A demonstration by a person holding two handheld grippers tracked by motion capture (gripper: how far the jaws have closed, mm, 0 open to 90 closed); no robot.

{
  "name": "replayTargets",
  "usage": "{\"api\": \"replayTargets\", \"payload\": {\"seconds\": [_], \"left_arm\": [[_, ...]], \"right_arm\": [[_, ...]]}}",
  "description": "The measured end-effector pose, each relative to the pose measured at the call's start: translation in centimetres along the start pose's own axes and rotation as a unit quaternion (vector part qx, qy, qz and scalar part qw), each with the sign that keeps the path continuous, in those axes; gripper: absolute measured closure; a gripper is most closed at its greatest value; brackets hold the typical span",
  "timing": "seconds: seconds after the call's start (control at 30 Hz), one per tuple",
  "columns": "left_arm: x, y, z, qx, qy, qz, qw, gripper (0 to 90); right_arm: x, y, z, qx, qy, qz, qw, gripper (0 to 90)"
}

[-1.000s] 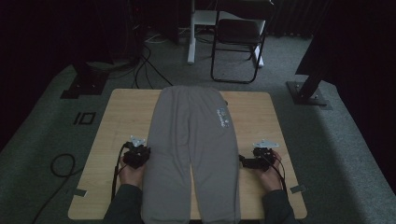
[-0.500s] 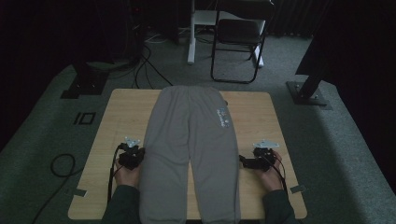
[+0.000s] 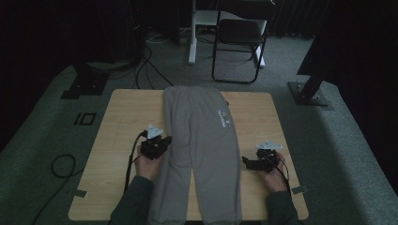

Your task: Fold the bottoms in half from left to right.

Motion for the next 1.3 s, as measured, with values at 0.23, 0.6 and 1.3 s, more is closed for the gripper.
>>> {"api": "replayTargets", "payload": {"seconds": [0.23,0.6,1.3], "left_arm": [[-8.6,-5.8,-2.9,-0.013,0.071,-0.061,0.9955,89.6],[-16.9,-7.5,-8.6,0.030,0.152,-0.094,0.9834,69.8],[-7.7,1.5,-10.1,0.110,0.035,-0.087,0.9895,73.4]], "right_arm": [[-0.1,0.0,0.0,0.000,0.001,-0.001,1.0000,12.2],[-0.9,0.3,0.3,-0.002,0.009,-0.014,0.9999,13.9],[4.2,-2.7,-0.9,-0.005,-0.003,-0.011,0.9999,53.6]]}}
Point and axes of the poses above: each handheld gripper's, and its own axes: z roughly backward along the jaws, y roughly out of its underside, x roughly to its left, the point moved 9 cm from there along -z, roughly forward along the jaws, and after that the axes turned 13 degrees about x, right-handed, at the moved point
